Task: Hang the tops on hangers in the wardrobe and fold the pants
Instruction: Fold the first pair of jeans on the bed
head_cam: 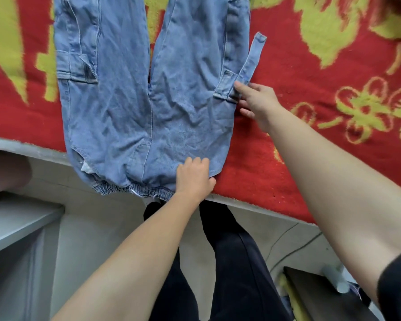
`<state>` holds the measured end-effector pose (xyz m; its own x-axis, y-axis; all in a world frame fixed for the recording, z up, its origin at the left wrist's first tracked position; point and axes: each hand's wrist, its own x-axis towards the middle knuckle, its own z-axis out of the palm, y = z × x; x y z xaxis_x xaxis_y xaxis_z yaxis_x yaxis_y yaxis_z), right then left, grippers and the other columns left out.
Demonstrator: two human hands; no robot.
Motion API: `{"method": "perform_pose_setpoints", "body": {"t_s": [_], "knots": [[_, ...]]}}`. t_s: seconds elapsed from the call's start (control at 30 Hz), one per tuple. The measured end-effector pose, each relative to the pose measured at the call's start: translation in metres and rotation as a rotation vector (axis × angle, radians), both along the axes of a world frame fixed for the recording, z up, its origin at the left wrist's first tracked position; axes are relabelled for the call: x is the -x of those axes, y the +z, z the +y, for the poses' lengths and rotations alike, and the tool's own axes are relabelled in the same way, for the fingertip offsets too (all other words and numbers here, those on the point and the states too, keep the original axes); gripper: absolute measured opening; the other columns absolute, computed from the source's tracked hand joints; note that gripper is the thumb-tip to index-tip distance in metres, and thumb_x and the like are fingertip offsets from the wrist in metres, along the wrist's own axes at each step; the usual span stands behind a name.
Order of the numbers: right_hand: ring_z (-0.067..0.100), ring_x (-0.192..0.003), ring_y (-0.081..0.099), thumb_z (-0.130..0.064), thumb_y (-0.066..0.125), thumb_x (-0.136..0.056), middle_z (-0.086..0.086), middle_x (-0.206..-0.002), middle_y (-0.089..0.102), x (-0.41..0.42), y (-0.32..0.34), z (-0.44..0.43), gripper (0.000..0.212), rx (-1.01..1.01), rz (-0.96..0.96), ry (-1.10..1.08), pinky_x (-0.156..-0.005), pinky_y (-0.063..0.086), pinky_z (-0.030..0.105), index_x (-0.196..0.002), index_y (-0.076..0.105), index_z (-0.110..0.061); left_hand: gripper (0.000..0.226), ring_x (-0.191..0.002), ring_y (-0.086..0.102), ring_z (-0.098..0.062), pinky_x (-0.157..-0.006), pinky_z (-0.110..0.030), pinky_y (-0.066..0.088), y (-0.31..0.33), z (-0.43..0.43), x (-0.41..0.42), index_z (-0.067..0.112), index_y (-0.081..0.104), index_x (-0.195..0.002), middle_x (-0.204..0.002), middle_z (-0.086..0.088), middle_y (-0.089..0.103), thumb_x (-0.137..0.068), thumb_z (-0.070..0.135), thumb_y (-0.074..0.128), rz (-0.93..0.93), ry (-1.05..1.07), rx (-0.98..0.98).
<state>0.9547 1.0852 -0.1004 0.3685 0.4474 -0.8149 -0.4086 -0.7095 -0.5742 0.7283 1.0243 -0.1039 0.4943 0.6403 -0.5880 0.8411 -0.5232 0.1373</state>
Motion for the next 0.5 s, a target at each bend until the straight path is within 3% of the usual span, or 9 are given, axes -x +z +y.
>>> {"method": "perform_pose_setpoints", "body": {"t_s": [0.17,0.3,0.4,0.5], "knots": [[0.014,-0.105,0.066,-0.030,0.069,-0.092,-0.002,-0.113,0.072,0.002,0.014,0.004,0.017,-0.024,0.035,0.016,-0.079,0.051,0.026,-0.104,0.068,-0.018,0.021,-0.077,0.056,-0.032,-0.062,-0.033,0.034,0.017,0.010,0.010,0.018,0.053,-0.073,-0.073,-0.005,0.061,-0.072,0.037,0.063,-0.104,0.199,0.144],[0.006,-0.089,0.065,-0.028,0.066,-0.093,-0.007,-0.097,0.071,0.018,0.032,0.020,0.007,-0.060,-0.059,-0.001,-0.077,0.049,0.024,-0.092,0.069,-0.022,0.031,-0.059,0.046,-0.022,-0.053,-0.031,0.035,0.036,0.030,0.034,0.014,0.046,-0.058,-0.052,0.004,0.043,-0.062,0.042,0.058,-0.230,0.472,0.263],[0.013,-0.101,0.069,-0.033,0.062,-0.097,-0.002,-0.107,0.073,0.036,0.044,0.033,0.013,-0.101,-0.067,-0.032,-0.088,0.055,0.034,-0.097,0.068,-0.022,0.033,-0.052,0.035,-0.013,-0.052,-0.029,0.029,0.042,0.053,0.052,0.009,0.047,-0.056,-0.051,0.006,0.036,-0.059,0.040,0.059,-0.355,0.676,0.362],[0.019,-0.107,0.069,-0.033,0.058,-0.100,0.000,-0.106,0.073,0.056,0.056,0.045,0.017,-0.139,-0.163,-0.047,-0.097,0.055,0.042,-0.090,0.067,-0.023,0.028,-0.052,0.029,-0.010,-0.051,-0.029,0.026,0.049,0.074,0.069,0.013,0.043,-0.053,-0.052,0.009,0.031,-0.059,0.033,0.062,-0.456,0.765,0.410]]}}
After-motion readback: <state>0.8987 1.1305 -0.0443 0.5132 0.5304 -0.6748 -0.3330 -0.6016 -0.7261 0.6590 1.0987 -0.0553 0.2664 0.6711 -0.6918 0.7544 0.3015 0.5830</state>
